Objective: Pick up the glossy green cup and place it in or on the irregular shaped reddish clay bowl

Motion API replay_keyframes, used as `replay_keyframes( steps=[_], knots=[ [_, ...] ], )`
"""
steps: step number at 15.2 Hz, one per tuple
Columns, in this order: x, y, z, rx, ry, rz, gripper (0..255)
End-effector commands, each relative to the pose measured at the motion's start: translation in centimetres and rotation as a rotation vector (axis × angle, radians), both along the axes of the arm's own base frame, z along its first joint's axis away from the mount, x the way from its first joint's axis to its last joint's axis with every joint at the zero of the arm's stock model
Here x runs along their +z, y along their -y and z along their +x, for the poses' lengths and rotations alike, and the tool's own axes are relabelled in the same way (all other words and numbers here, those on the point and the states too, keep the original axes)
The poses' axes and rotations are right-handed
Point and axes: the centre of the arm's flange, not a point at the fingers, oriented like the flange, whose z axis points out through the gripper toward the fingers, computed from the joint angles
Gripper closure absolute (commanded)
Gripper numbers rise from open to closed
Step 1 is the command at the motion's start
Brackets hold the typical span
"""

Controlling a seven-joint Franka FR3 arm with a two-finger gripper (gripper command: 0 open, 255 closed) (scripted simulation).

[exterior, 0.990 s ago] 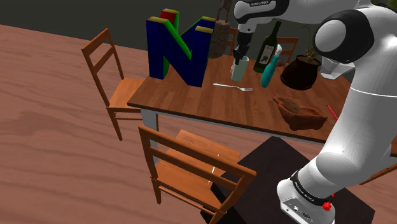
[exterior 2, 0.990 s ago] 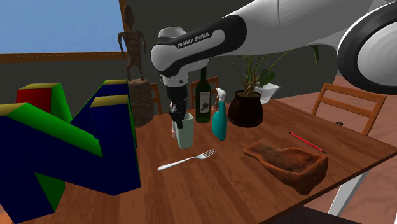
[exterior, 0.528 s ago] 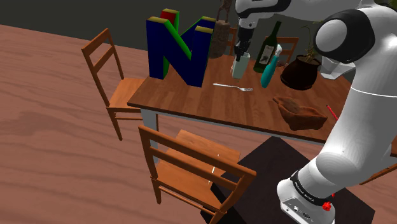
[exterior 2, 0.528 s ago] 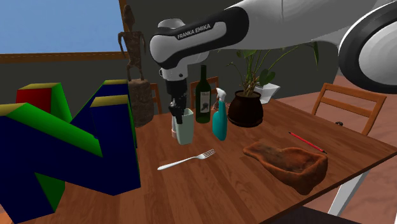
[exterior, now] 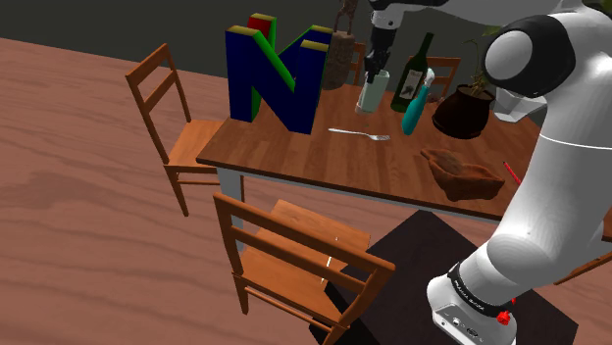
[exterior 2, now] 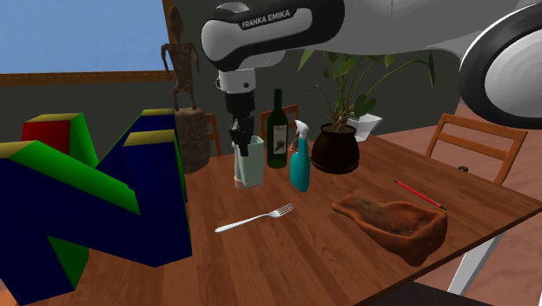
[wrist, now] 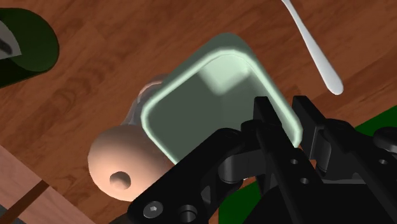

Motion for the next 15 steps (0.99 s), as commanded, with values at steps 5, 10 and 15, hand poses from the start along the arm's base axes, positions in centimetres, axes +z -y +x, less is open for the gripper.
replay_keyframes(
  steps=[5,10,15],
  knots=[
    [3.2,0.0,-0.1,0.000,0.000,0.000,255],
    [5.8,0.0,-0.1,0.000,0.000,0.000,255],
    [8.5,0.0,-0.1,0.000,0.000,0.000,255]
  ],
)
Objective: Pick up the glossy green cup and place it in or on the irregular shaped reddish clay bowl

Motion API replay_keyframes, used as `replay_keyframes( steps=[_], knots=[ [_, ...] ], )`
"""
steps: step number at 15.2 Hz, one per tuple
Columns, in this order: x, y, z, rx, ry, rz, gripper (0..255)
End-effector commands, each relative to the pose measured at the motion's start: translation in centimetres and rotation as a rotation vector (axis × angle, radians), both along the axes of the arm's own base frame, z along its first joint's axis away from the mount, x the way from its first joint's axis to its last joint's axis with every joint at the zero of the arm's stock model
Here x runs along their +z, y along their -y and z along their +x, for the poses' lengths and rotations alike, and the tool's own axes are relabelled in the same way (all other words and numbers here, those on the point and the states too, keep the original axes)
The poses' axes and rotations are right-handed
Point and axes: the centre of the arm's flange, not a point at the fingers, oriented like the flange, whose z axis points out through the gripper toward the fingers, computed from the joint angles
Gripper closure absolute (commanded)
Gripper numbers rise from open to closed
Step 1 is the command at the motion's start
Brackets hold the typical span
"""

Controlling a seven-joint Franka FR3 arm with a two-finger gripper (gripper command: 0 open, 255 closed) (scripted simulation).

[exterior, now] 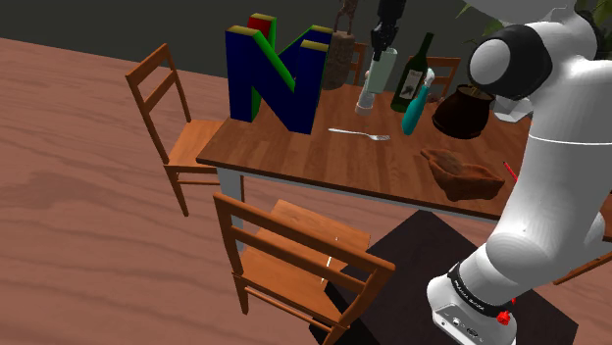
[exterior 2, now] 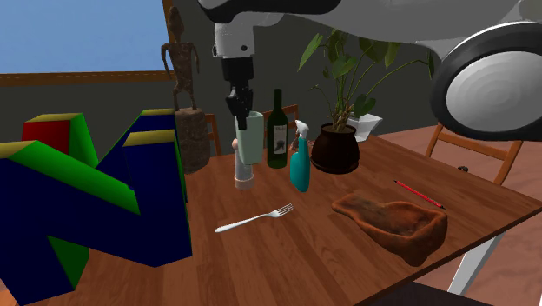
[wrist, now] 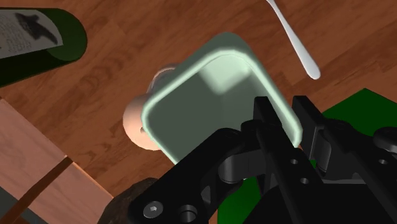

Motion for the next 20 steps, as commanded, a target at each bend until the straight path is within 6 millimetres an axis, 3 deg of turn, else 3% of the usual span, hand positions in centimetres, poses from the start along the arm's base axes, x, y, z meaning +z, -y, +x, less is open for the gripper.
replay_keyframes(
  steps=[1,5,20],
  knots=[
    [1.2,0.0,-0.1,0.000,0.000,0.000,255],
    [3.0,0.0,-0.1,0.000,0.000,0.000,255],
    [6.1,-0.2,-19.7,0.000,0.000,0.000,255]
  ],
)
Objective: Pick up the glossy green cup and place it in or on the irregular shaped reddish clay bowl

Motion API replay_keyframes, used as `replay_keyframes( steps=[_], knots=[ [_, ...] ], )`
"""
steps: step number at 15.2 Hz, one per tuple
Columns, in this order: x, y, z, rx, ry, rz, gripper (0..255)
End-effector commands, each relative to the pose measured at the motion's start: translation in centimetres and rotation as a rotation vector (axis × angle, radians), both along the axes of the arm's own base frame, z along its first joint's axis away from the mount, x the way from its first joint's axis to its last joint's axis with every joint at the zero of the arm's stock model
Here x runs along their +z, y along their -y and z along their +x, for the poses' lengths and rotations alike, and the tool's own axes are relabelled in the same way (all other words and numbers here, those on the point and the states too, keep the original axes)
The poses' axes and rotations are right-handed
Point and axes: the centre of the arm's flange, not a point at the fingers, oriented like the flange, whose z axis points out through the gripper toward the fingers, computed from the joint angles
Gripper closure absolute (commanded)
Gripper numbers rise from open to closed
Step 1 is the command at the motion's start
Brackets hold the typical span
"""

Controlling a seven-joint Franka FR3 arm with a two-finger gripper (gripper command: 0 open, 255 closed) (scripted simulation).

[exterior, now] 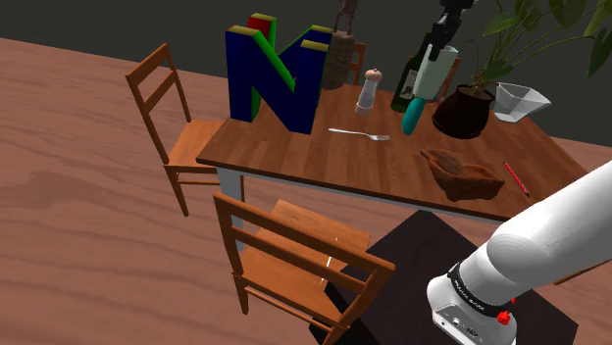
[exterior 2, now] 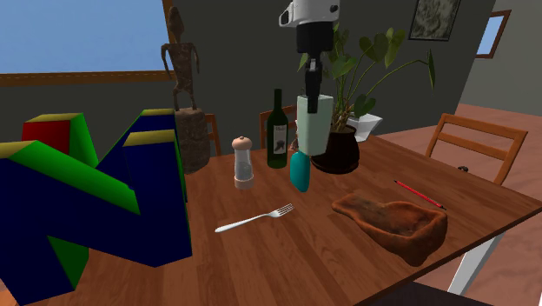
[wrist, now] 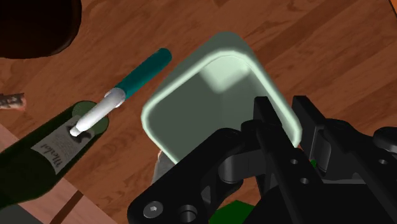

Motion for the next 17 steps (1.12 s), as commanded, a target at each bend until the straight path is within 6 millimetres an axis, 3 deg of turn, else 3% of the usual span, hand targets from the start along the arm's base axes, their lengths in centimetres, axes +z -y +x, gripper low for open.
replay_keyframes(
  steps=[1,15,17],
  knots=[
    [0.2,-0.2,-2.6,0.001,0.000,0.000,255],
    [3.1,-0.4,-20.8,0.001,0.000,0.000,255],
    [2.8,-0.4,-21.8,0.001,0.000,0.000,255]
  ],
)
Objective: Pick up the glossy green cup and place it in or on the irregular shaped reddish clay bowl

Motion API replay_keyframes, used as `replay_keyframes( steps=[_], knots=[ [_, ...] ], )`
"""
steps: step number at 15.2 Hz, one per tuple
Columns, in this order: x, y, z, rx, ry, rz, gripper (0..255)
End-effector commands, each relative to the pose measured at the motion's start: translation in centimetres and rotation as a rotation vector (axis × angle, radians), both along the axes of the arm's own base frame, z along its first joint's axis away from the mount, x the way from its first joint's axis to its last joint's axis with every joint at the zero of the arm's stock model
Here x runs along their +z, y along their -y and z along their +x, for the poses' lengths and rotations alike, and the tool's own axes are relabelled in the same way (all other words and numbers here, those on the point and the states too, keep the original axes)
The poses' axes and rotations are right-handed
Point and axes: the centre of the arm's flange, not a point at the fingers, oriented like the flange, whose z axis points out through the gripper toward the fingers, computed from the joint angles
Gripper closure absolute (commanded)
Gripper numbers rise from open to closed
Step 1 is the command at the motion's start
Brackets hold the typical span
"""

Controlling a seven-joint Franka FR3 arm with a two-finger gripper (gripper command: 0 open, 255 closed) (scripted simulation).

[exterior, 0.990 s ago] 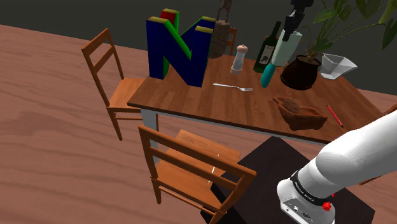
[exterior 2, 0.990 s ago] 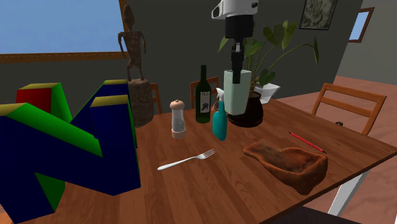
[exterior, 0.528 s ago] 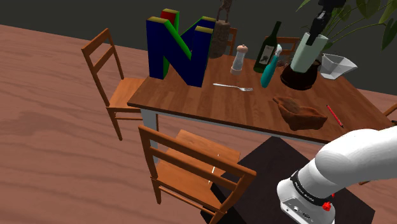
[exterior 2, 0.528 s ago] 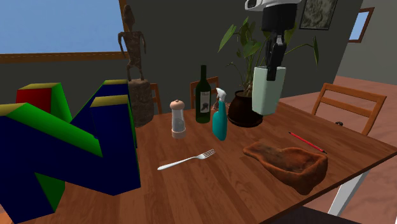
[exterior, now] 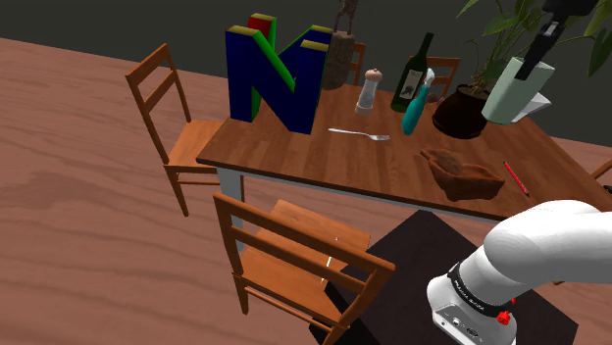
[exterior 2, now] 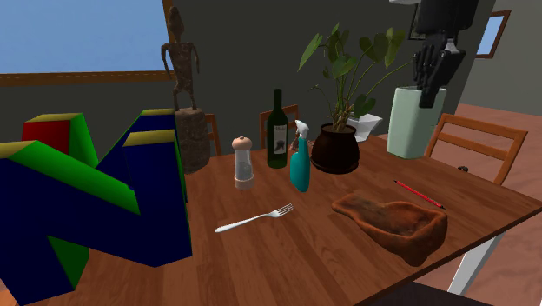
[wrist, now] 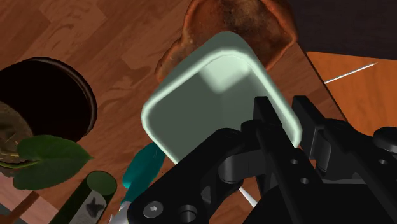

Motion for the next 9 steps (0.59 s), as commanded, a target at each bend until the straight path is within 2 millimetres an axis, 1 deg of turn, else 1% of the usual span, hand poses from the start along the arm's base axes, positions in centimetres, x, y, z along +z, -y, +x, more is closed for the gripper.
replay_keyframes(
  steps=[1,9],
  knots=[
    [-0.7,0.0,-0.6,0.001,-0.001,0.000,255],
    [-4.9,0.0,-0.6,0.001,-0.001,0.000,255]
  ],
)
